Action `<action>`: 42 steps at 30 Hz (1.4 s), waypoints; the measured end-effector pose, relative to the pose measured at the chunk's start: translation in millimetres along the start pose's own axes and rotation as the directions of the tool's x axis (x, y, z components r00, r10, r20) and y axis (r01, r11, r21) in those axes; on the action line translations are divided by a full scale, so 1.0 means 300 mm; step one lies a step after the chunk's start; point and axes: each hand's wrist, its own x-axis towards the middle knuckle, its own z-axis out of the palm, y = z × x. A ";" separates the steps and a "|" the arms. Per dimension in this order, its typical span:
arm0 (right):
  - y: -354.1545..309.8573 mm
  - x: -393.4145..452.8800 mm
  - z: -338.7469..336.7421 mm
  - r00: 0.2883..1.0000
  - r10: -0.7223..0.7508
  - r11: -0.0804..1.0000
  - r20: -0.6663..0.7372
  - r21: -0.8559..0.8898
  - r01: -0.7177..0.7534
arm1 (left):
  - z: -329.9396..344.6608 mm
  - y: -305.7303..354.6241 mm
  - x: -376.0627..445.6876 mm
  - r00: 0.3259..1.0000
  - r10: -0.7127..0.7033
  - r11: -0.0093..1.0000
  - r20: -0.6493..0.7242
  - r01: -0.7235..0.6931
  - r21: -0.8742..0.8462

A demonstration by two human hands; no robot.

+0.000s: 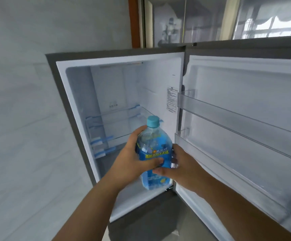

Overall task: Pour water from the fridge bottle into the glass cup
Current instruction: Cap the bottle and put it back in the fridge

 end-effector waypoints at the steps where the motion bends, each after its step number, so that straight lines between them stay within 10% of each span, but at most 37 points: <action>1: -0.009 0.056 0.022 1.000 -0.001 1.000 -0.006 0.000 0.001 | -0.035 -0.023 0.031 1.000 0.000 1.000 -0.021 0.000 0.002; 11: -0.043 0.628 0.243 0.991 0.004 0.999 -0.133 0.038 0.001 | -0.321 -0.327 0.336 0.933 -0.152 0.981 -0.326 0.184 0.070; 28: 0.048 1.283 0.475 0.992 -0.059 0.998 0.108 -0.019 0.061 | -0.418 -0.495 0.722 0.718 -0.358 0.933 -0.597 0.302 -0.196; 42: 0.011 1.295 0.463 0.969 0.067 0.998 0.240 -0.021 -0.064 | -0.441 -0.558 0.766 0.741 -0.259 0.966 -0.620 0.211 -0.152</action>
